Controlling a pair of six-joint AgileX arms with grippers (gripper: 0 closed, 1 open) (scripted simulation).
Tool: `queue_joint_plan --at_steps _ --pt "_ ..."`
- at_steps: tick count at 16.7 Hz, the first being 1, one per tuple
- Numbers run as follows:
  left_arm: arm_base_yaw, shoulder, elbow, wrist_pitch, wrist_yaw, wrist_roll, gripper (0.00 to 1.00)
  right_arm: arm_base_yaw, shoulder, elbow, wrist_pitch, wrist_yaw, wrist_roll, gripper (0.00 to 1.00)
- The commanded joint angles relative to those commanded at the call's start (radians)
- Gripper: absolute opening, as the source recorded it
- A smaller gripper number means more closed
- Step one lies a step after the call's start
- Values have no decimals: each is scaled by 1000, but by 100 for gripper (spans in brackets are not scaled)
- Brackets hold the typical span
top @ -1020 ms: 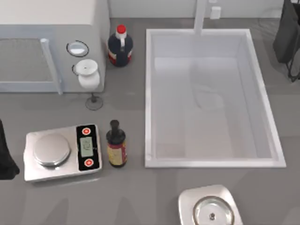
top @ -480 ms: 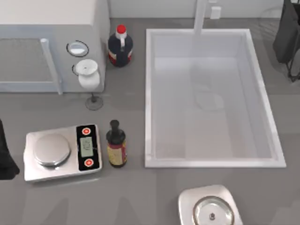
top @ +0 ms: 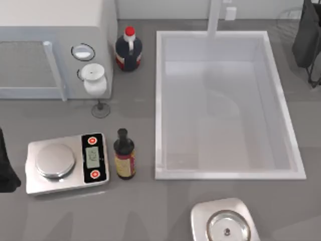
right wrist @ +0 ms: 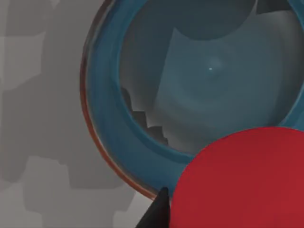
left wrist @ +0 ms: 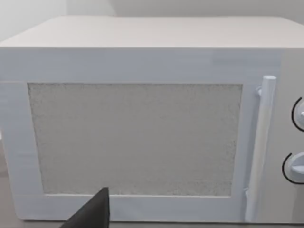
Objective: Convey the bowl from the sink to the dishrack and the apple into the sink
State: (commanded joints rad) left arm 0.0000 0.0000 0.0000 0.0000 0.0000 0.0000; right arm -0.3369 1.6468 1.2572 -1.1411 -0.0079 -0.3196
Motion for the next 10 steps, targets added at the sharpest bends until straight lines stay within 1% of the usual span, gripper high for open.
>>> queue_joint_plan --at_steps 5,7,10 --pt "0 0 0 0 0 0 100 10 4 -3 12 3 4 0" --pt "0 0 0 0 0 0 100 54 5 -10 64 19 13 0" --pt "0 0 0 0 0 0 100 167 7 -37 220 67 44 0"
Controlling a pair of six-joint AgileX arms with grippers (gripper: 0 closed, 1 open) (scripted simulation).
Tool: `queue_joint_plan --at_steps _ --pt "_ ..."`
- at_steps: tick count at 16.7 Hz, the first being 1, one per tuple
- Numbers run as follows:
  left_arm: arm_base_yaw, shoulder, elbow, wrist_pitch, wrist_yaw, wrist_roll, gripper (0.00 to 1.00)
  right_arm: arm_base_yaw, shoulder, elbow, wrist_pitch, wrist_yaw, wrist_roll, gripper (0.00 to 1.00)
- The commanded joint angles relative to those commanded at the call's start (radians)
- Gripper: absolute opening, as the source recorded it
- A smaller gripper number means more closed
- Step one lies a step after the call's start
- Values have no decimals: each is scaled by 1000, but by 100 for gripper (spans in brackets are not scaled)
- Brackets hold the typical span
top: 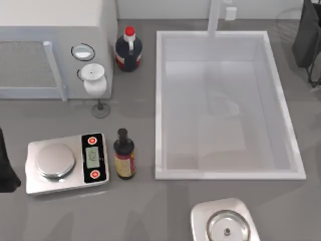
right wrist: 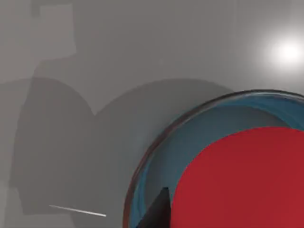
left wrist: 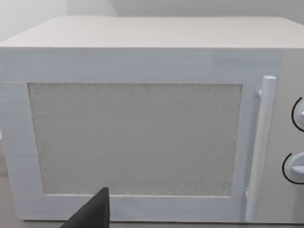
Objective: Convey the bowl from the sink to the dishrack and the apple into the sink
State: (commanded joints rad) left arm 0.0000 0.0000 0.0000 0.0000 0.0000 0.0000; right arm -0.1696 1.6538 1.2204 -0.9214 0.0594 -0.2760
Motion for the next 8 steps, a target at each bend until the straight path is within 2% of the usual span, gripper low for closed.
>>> queue_joint_plan --at_steps 4,8 --pt "0 0 0 0 0 0 100 194 0 -70 328 102 61 0" --pt "0 0 0 0 0 0 100 399 -5 -172 742 233 134 0"
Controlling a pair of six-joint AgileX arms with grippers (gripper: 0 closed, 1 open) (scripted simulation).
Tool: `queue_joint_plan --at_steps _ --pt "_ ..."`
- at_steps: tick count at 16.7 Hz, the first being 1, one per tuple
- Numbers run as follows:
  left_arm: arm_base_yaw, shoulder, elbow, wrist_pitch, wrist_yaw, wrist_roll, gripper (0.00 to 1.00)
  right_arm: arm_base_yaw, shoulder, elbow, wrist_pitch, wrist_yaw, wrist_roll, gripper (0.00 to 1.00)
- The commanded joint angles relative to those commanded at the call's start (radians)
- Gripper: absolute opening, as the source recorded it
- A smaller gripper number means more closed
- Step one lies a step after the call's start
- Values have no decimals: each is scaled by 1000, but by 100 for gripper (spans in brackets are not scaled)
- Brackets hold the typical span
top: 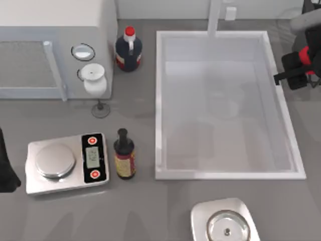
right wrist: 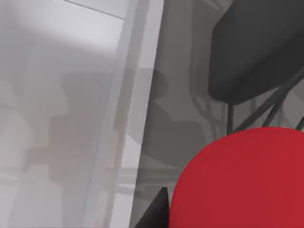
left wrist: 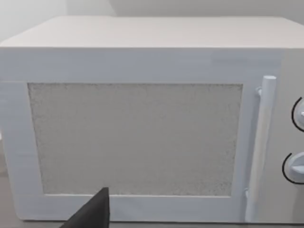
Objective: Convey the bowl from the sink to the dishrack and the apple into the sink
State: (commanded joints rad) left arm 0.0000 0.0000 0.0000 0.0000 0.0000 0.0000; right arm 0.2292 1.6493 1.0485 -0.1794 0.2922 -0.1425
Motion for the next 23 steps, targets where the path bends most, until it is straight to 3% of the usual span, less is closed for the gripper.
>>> queue_joint_plan --at_steps 6,10,14,23 --pt "0 0 0 0 0 0 100 258 -16 -177 626 210 96 0" --pt "0 0 0 0 0 0 100 368 -34 -281 922 323 140 0" --pt "0 0 0 0 0 0 100 418 -47 -337 1054 381 161 0" --pt "0 0 0 0 0 0 100 425 27 -344 1129 380 162 0"
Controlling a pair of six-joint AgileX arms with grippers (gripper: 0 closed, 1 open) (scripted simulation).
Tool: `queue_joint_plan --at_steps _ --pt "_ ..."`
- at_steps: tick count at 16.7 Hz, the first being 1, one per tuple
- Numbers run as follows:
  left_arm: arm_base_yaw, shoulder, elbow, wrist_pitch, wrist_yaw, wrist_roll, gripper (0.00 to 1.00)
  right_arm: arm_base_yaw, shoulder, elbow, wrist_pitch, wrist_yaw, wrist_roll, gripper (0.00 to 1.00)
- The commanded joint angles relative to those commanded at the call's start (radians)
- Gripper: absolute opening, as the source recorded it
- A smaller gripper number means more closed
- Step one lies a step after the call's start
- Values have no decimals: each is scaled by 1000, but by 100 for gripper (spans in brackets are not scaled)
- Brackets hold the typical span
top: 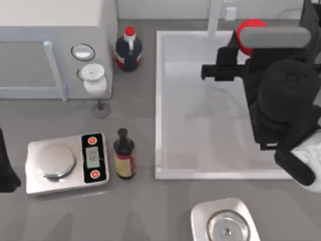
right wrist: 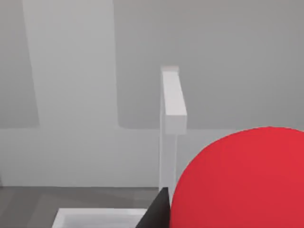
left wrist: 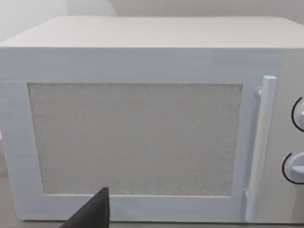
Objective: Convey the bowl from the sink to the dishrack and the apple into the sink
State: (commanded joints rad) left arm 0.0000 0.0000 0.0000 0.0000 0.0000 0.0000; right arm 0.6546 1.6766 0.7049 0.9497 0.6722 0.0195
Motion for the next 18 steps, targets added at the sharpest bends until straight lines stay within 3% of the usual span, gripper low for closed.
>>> queue_joint_plan --at_steps 10,17,18 --pt "0 0 0 0 0 0 100 -2 479 -78 582 13 -3 0" --pt "0 0 0 0 0 0 100 -5 555 -96 663 13 -3 0" --pt "0 0 0 0 0 0 100 -5 555 -96 663 13 -3 8"
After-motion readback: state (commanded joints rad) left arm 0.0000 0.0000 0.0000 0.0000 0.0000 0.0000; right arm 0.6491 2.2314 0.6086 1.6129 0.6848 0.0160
